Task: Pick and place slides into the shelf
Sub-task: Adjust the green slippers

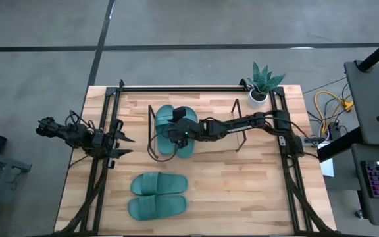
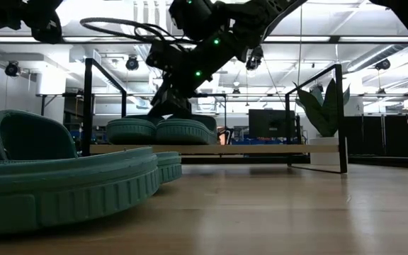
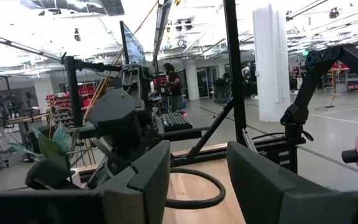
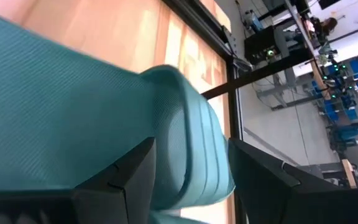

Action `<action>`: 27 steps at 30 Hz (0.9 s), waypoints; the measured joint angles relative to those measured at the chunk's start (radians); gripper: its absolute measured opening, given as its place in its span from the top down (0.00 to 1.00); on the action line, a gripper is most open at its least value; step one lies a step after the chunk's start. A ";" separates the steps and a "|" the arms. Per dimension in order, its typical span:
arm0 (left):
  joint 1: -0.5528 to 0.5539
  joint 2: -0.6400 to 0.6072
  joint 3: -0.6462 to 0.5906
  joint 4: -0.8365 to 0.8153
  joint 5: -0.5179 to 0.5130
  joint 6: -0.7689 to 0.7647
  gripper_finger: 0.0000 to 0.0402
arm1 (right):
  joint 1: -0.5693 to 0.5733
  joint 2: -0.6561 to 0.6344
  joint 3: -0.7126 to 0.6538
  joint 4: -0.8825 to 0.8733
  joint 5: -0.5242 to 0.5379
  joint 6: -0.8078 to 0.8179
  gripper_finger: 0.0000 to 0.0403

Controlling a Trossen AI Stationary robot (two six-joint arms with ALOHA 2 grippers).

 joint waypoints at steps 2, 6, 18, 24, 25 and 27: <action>0.000 0.000 0.000 0.000 0.000 0.000 0.64 | -0.004 0.007 0.006 0.001 0.005 0.000 0.52; 0.000 0.000 0.000 -0.001 0.000 0.000 0.64 | -0.021 0.008 0.007 0.000 0.004 0.006 0.53; -0.001 0.000 0.000 -0.004 0.000 0.000 0.64 | -0.045 0.022 0.007 0.005 0.000 0.018 0.65; 0.000 0.000 0.000 -0.007 0.000 0.000 0.64 | -0.045 0.026 0.007 0.005 -0.001 0.010 0.69; 0.000 0.000 0.000 -0.007 0.000 0.000 0.64 | -0.045 0.026 0.007 0.004 -0.001 0.010 0.70; 0.000 0.000 0.000 -0.007 0.000 0.000 0.64 | -0.045 0.026 0.007 0.004 -0.003 0.010 0.71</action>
